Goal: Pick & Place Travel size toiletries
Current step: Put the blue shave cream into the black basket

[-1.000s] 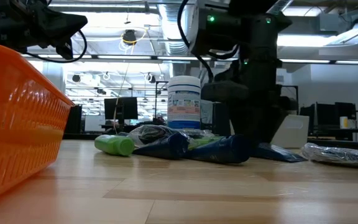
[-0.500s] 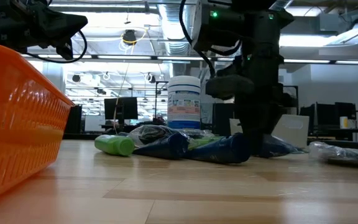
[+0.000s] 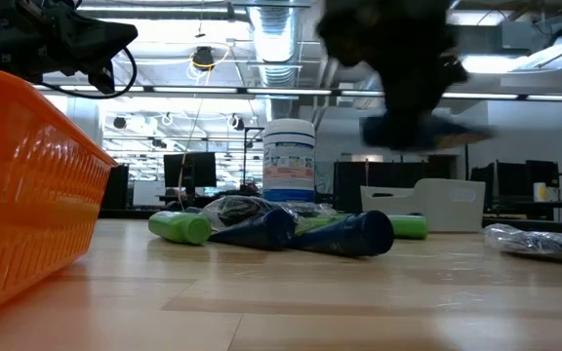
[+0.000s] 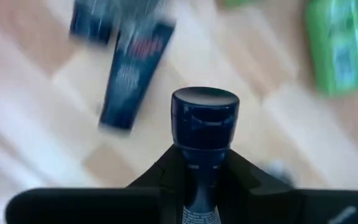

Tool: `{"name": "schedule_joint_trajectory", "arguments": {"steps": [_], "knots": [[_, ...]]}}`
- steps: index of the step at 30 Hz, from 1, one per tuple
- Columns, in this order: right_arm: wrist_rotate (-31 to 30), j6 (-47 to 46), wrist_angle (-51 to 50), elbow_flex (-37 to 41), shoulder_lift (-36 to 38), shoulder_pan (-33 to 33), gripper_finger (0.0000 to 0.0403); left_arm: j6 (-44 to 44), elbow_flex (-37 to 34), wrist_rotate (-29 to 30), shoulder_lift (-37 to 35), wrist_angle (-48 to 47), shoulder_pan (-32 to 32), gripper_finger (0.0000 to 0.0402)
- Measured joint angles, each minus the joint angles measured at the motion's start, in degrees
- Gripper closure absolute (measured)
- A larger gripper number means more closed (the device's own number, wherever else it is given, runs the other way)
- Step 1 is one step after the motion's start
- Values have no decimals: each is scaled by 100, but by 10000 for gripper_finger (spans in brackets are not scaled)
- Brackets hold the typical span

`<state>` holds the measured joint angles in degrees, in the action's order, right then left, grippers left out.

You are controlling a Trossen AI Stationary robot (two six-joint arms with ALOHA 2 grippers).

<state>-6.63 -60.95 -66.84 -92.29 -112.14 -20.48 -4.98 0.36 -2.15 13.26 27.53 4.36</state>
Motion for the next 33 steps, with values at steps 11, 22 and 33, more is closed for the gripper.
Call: {"name": "schedule_joint_trajectory", "arguments": {"steps": [11,22,33], "knots": [[305,-2559,-1025,-124,2,-1531,351,-1,-2,2,0,0,0,401],[371,-3586,-627,-27,-134,-2269,351,-1,-1,1,-2,0,-1,401],[391,-3375,-25,147,-245,-2497,351,-2,0,3,87,22,-2,401]]}}
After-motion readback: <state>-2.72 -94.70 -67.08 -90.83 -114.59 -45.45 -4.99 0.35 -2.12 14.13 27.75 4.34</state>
